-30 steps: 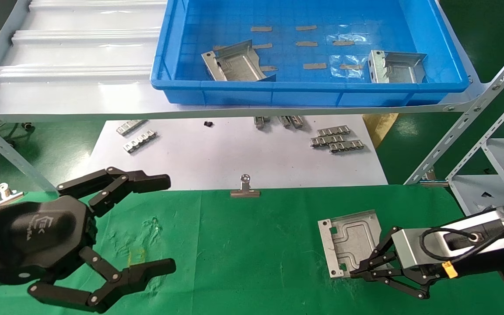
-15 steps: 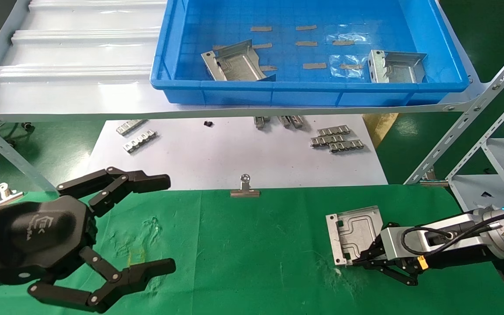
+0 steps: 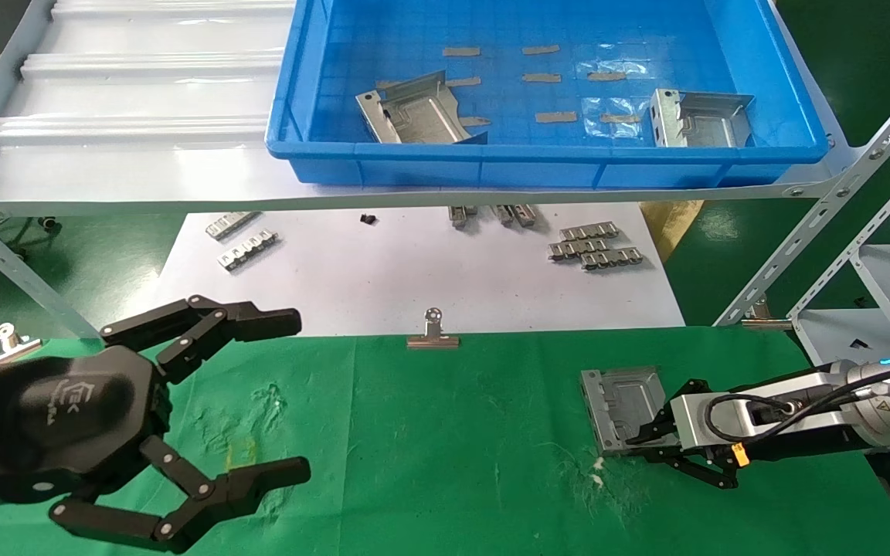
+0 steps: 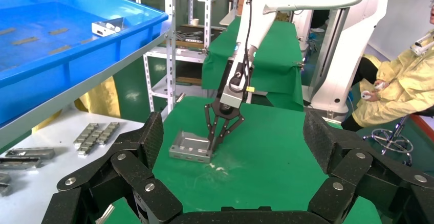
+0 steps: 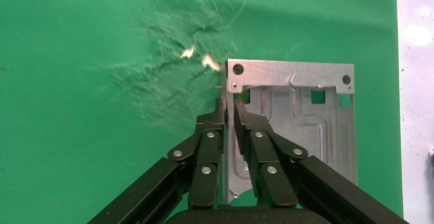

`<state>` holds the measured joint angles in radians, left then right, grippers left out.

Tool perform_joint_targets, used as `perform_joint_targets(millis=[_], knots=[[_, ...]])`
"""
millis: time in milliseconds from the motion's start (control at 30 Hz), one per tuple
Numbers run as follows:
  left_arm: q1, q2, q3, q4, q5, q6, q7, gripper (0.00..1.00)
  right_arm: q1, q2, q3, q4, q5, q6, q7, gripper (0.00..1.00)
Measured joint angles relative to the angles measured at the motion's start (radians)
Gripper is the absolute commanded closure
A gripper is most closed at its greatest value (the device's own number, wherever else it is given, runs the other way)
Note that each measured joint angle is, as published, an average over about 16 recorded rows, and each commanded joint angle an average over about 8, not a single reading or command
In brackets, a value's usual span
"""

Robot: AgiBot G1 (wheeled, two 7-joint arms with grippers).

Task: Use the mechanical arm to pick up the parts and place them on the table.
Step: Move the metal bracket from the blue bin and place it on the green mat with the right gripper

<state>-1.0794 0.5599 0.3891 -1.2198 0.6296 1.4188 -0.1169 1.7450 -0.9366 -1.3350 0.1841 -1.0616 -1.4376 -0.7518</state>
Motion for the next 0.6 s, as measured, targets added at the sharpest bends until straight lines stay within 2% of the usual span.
perform_joint_targets(millis=[200, 600], knots=[[0.000, 0.000, 0.000, 0.000, 0.000, 0.000, 0.000, 0.00, 0.023, 0.008, 0.019, -0.023, 0.031, -0.052, -0.004, 0.00], [0.000, 0.000, 0.000, 0.000, 0.000, 0.000, 0.000, 0.00, 0.049, 0.031, 0.083, -0.065, 0.124, -0.140, 0.052, 0.00]])
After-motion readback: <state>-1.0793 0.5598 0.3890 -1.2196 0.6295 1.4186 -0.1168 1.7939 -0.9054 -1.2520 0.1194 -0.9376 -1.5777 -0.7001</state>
